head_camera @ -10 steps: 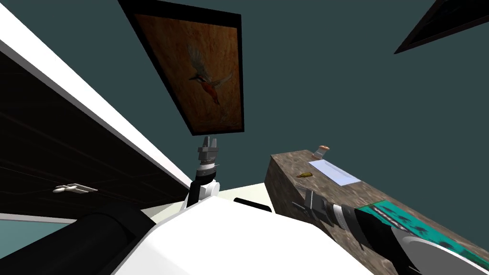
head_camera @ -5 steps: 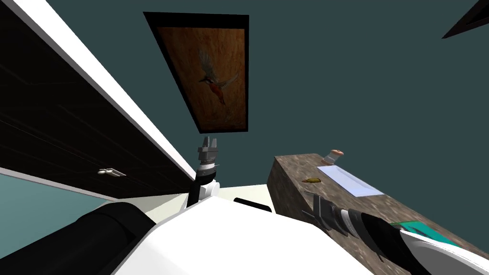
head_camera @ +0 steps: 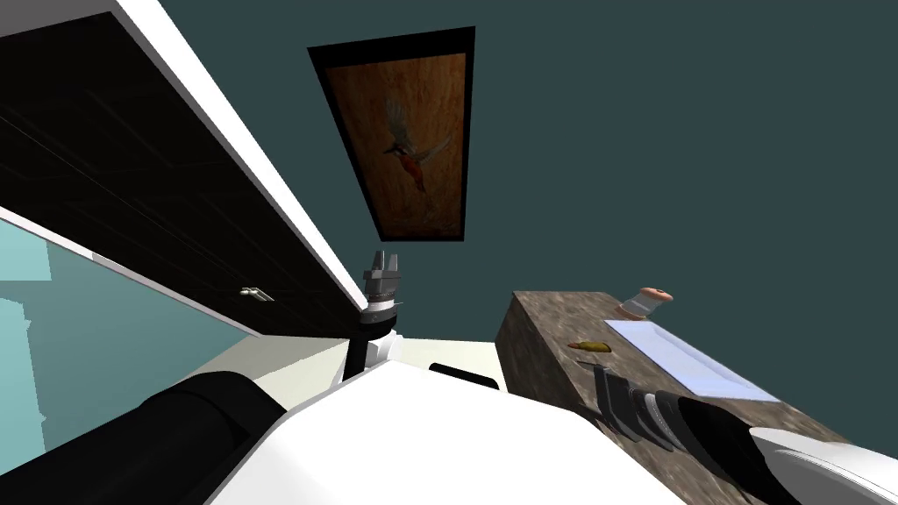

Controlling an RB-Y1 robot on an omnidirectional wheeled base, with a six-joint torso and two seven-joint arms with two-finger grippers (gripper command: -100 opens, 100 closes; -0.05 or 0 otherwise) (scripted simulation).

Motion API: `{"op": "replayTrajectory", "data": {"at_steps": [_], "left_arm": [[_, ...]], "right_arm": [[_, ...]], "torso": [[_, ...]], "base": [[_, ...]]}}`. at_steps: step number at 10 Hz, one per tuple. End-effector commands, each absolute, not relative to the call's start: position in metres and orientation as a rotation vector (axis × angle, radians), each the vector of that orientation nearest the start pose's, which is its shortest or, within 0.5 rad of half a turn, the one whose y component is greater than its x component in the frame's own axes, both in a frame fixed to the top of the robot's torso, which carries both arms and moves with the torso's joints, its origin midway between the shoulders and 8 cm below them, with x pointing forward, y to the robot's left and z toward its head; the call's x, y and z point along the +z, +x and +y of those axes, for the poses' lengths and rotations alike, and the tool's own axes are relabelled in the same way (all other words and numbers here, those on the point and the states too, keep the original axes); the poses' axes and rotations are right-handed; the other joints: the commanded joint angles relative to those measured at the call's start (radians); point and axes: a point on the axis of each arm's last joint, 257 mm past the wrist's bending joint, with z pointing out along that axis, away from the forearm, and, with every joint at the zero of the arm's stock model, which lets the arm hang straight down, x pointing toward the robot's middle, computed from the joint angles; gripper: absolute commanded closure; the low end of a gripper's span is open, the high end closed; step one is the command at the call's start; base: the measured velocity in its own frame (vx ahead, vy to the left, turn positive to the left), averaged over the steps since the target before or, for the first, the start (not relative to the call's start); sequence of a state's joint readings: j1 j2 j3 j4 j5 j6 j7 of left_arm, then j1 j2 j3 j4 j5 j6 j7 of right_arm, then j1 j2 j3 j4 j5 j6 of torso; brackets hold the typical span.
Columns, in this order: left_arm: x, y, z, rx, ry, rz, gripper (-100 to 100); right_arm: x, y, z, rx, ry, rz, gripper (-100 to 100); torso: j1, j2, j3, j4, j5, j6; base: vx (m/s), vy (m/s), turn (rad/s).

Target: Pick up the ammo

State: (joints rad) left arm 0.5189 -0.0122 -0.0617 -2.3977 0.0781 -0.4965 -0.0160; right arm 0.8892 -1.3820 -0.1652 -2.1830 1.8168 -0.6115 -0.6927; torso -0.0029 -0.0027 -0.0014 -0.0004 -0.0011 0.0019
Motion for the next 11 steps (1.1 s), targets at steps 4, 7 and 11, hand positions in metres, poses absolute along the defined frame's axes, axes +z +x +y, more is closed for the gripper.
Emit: {"op": "replayTrajectory", "data": {"at_steps": [4, 7, 11], "left_arm": [[0.069, 0.319, 0.269, -1.414, -0.639, 0.489, 0], [0.069, 0.319, 0.269, -1.414, -0.639, 0.489, 0], [0.069, 0.319, 0.269, -1.414, -0.639, 0.489, 0]], "right_arm": [[-0.317, 0.215, -0.431, -0.150, -1.515, 2.344, -100], [-0.320, 0.206, -0.469, -0.262, -1.624, 2.370, -100], [-0.321, 0.197, -0.515, -0.402, -1.775, 2.374, -100]], "torso": [[0.000, 0.000, 0.000, 0.000, 0.000, -0.001], [0.000, 0.000, 0.000, 0.000, 0.000, 0.000], [-0.001, -0.001, 0.000, 0.000, 0.000, 0.000]], "base": [[-0.005, -0.031, 0.191], [-0.005, -0.029, 0.200], [-0.005, -0.041, 0.223]]}}
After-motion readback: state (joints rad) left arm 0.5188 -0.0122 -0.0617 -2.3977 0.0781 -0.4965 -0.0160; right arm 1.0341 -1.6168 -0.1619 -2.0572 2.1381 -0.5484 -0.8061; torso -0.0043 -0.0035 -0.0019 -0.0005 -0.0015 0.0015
